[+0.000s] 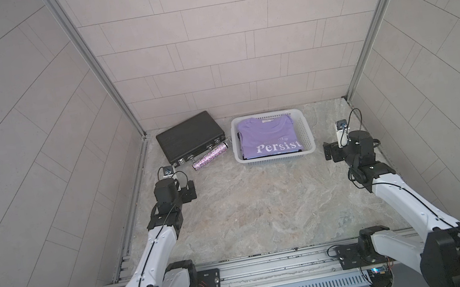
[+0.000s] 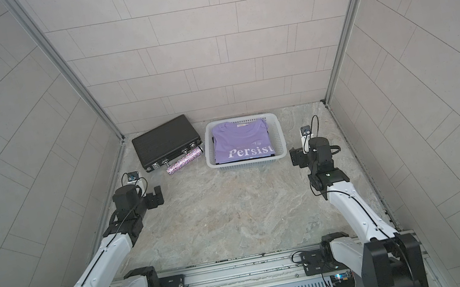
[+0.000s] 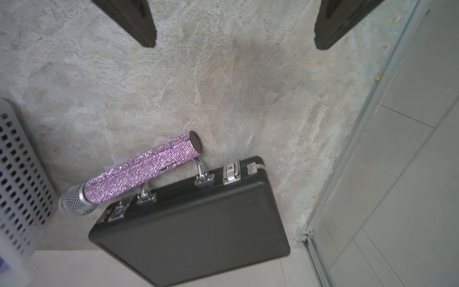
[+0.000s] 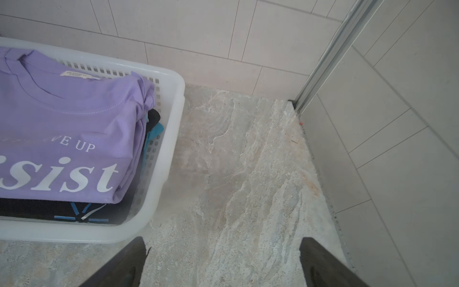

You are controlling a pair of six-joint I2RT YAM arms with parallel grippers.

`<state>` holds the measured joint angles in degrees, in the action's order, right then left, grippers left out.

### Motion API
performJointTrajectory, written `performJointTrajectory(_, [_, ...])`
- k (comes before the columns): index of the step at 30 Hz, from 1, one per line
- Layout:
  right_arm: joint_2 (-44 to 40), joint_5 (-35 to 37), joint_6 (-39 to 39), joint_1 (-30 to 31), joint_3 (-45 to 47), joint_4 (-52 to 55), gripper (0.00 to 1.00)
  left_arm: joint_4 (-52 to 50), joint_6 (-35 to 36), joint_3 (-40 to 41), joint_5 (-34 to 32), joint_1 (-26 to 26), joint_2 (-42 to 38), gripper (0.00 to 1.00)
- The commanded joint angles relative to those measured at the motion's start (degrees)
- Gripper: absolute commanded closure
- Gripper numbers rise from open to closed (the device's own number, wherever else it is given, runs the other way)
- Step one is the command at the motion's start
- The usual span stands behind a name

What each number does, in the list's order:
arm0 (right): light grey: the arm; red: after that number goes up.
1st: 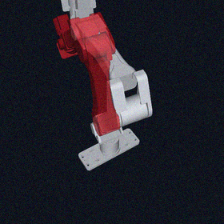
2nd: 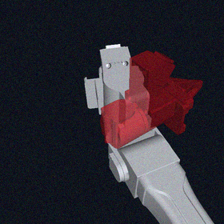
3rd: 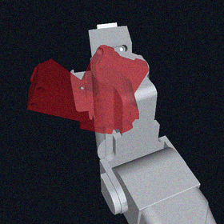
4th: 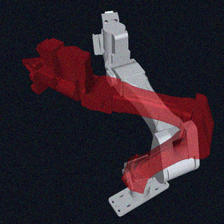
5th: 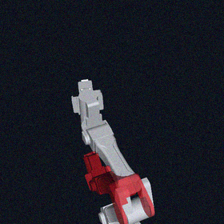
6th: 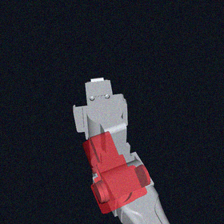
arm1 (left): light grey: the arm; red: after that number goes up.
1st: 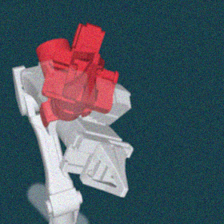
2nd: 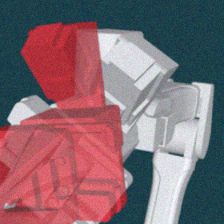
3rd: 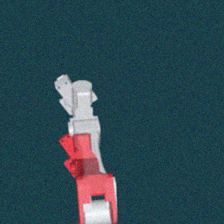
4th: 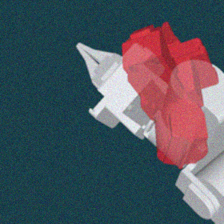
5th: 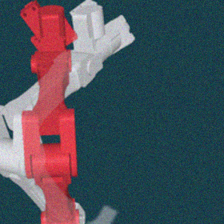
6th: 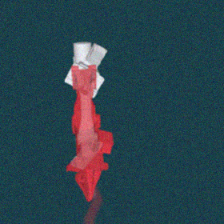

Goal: Put the folded t-shirts into the basket
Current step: Reset both arms

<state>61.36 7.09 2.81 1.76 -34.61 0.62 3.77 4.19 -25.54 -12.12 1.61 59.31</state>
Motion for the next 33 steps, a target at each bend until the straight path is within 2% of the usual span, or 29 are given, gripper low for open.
performJointTrajectory(1, [3.18,-1.02,-4.61,-0.63,4.45,-13.09,0.00,11.53,-3.45,1.06,4.24,0.43,3.82,0.00])
performJointTrajectory(5, [10.53,-1.43,-7.24,-1.72,7.44,-21.79,0.00,22.26,-5.52,3.57,5.03,0.42,9.64,0.00])
performJointTrajectory(7, [13.76,-1.73,-7.43,-1.92,10.49,-30.19,0.00,28.16,-6.21,4.76,5.48,0.41,12.15,0.00])
performJointTrajectory(9, [14.54,-1.57,-8.29,-2.75,10.41,-31.40,0.00,29.86,-7.16,4.43,6.10,0.37,13.74,0.00])
performJointTrajectory(13, [15.37,-1.99,-9.94,-3.52,13.33,-40.44,0.00,36.52,-9.09,5.05,6.53,0.33,17.05,0.00])
performJointTrajectory(16, [19.09,-2.12,-9.88,-3.70,15.68,-49.61,0.00,43.84,-9.40,5.84,5.58,0.15,23.27,0.00])
performJointTrajectory(19, [22.57,-2.41,-10.14,-3.95,16.20,-53.08,0.00,49.64,-8.75,5.76,6.99,0.07,28.65,0.00])
performJointTrajectory(22, [26.04,-2.65,-10.15,-4.02,16.32,-57.03,0.00,40.93,-8.30,2.26,6.74,-0.27,27.51,0.00])
performJointTrajectory(24, [27.67,-4.18,-9.78,-3.94,15.42,-57.18,0.00,42.48,-8.02,2.17,5.60,-0.84,28.31,0.00])
performJointTrajectory(26, [26.10,-5.92,-8.76,-3.95,12.10,-47.88,0.00,41.16,-8.00,1.93,5.44,-0.99,27.86,0.00])
performJointTrajectory(29, [27.15,-8.36,-7.61,-3.87,12.28,-50.54,0.00,41.23,-7.98,2.06,5.43,-0.98,27.74,0.00])
performJointTrajectory(33, [26.52,-8.44,-7.46,-3.86,11.81,-48.54,0.00,40.79,-7.80,1.68,5.47,-1.02,27.87,0.00])
